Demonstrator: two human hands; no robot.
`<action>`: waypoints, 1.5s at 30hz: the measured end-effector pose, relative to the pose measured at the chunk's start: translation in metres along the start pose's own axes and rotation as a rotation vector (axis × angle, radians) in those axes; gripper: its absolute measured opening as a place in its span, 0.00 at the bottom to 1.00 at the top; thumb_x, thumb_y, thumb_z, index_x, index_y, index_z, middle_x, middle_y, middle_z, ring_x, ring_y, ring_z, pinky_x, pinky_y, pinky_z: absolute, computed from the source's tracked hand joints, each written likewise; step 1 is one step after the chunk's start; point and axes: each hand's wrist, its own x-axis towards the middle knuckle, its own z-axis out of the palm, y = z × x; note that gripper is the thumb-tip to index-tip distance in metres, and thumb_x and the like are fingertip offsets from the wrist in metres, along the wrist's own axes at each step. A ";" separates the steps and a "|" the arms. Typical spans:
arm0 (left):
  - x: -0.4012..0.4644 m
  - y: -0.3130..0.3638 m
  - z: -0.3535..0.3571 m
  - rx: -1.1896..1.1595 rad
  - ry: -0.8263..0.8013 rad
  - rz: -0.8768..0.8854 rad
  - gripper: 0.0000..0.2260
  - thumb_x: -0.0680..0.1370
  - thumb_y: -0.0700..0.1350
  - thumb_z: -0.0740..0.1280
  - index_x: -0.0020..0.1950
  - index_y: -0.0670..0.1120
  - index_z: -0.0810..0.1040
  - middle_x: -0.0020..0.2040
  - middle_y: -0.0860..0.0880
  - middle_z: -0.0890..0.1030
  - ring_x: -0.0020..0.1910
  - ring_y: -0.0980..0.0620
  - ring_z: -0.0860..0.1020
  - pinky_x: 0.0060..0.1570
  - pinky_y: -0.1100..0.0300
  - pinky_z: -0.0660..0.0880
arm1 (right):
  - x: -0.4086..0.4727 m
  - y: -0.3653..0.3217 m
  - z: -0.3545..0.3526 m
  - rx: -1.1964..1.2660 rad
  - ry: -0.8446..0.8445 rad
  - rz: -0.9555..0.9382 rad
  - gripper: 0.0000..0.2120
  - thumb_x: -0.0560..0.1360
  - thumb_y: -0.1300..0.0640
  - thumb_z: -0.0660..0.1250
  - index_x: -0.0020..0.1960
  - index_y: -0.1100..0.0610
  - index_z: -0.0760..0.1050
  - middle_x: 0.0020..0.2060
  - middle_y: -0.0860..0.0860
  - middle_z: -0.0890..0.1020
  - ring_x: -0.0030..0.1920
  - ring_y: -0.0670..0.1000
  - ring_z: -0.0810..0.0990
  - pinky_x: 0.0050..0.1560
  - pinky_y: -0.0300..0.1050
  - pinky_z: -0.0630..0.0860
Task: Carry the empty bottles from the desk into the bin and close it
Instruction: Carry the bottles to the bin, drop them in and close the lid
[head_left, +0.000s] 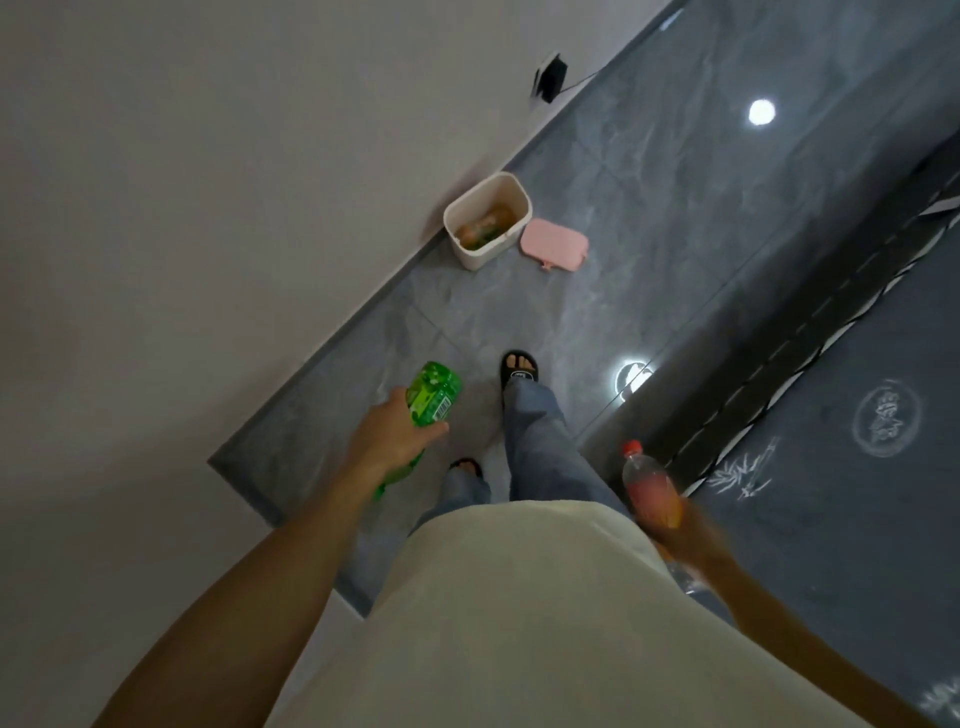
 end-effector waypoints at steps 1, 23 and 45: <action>0.008 0.009 -0.004 0.018 -0.005 -0.013 0.34 0.69 0.65 0.74 0.66 0.47 0.70 0.58 0.42 0.81 0.53 0.41 0.81 0.50 0.50 0.79 | 0.011 -0.011 -0.014 -0.025 -0.007 -0.005 0.24 0.72 0.41 0.74 0.58 0.57 0.75 0.50 0.57 0.83 0.47 0.54 0.80 0.53 0.52 0.77; 0.110 0.051 -0.072 -0.084 -0.072 -0.318 0.31 0.68 0.61 0.77 0.63 0.46 0.72 0.50 0.47 0.82 0.44 0.47 0.81 0.49 0.52 0.80 | 0.164 -0.316 -0.173 -0.180 0.012 -0.322 0.40 0.63 0.24 0.67 0.64 0.49 0.66 0.46 0.47 0.79 0.38 0.44 0.80 0.43 0.44 0.76; 0.521 0.207 -0.050 -0.116 0.058 0.123 0.29 0.70 0.63 0.72 0.66 0.51 0.71 0.58 0.49 0.81 0.54 0.47 0.79 0.50 0.51 0.78 | 0.398 -0.398 -0.120 -0.102 -0.099 -0.292 0.37 0.69 0.33 0.71 0.71 0.49 0.64 0.60 0.51 0.80 0.50 0.49 0.78 0.50 0.45 0.75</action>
